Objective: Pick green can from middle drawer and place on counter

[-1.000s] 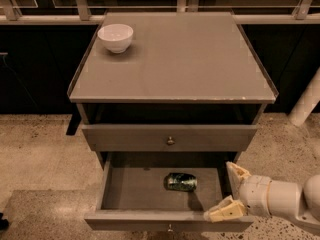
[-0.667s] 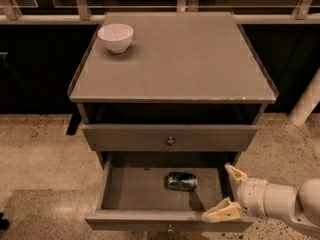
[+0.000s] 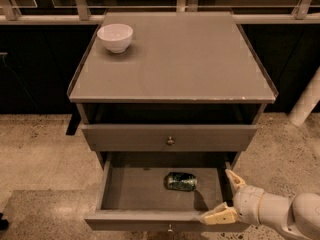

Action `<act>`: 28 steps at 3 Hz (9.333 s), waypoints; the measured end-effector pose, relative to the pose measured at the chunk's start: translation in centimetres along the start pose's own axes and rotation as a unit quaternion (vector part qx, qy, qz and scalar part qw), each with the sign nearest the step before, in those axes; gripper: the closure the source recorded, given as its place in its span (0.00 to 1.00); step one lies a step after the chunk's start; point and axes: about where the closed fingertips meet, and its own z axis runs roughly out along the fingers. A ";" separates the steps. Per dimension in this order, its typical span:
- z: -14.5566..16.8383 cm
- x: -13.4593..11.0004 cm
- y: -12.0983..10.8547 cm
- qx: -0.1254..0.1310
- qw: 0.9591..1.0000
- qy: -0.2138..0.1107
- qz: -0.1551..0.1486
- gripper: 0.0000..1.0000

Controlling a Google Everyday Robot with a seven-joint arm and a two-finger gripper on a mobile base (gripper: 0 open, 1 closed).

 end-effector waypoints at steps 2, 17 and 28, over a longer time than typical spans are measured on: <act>4.5 3.7 -4.0 0.049 0.998 -0.029 0.002 0.00; 27.1 8.2 -5.1 -0.002 0.988 0.047 -0.145 1.00; -0.2 -11.1 -2.9 -0.066 0.996 -0.062 0.004 1.00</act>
Offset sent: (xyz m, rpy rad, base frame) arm 0.0692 -0.0145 -0.0847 0.0164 -0.1089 -0.1456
